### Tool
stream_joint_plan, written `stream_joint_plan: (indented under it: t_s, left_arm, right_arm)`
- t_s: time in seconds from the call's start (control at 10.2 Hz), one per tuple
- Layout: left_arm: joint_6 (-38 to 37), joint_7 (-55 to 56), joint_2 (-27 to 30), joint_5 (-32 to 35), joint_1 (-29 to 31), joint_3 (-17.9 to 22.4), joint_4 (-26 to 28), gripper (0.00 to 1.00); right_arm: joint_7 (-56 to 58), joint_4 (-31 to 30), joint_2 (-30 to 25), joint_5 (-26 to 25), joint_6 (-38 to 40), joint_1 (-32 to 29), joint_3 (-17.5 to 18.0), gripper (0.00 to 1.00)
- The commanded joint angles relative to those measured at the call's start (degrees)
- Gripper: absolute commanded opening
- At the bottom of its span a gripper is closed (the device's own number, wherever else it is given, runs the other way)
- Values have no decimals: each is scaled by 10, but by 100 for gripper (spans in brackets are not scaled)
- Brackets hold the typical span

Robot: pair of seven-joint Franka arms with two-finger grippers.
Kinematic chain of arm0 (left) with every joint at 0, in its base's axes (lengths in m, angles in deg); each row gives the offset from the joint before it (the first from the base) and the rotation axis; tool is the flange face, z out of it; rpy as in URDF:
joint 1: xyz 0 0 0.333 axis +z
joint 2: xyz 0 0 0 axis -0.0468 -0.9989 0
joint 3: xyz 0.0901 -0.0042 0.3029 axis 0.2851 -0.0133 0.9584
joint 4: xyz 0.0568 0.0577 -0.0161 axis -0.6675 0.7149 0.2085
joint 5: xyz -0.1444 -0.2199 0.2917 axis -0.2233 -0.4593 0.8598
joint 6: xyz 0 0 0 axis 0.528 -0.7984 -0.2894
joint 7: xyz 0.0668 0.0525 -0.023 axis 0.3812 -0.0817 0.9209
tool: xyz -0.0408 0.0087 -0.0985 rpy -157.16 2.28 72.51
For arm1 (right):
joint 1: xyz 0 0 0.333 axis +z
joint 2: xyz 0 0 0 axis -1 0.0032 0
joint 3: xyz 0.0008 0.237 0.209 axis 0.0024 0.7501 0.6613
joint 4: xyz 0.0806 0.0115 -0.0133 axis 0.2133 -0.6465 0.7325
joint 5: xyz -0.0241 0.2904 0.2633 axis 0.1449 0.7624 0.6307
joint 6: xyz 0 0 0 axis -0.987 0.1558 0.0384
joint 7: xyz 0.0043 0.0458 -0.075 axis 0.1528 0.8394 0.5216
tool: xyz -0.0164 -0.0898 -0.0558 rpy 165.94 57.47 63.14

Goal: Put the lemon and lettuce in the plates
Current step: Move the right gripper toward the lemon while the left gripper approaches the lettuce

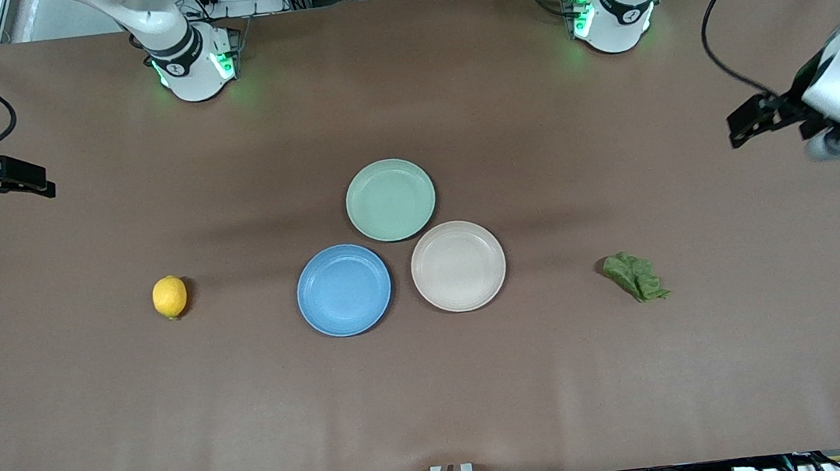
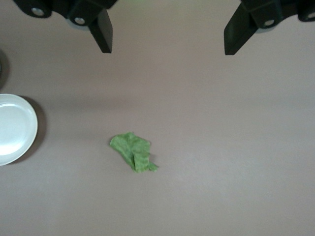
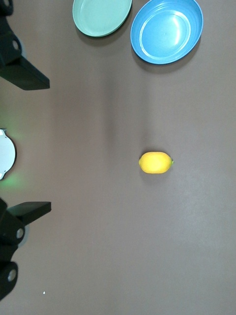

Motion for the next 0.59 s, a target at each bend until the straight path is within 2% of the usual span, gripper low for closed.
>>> stream_joint_plan:
  t_s: [0.0, 0.2, 0.29, 0.49]
  left_arm:
    - [55, -13, -75, -14, -6, -1, 12, 100]
    - [175, -2, -110, -15, -8, -2, 84, 100]
    - [238, -2, -139, -18, -8, -2, 109, 100]
    - [307, -2, -203, -21, -11, -2, 112, 100]
  right_arm:
    - [-1, -37, 14, 2, -52, -14, 4, 100]
    - [0, -93, 63, 2, -152, -37, 4, 100]
    - [0, -92, 106, 2, -183, -39, 4, 100]
    - [-1, -94, 173, 1, -235, -36, 5, 100]
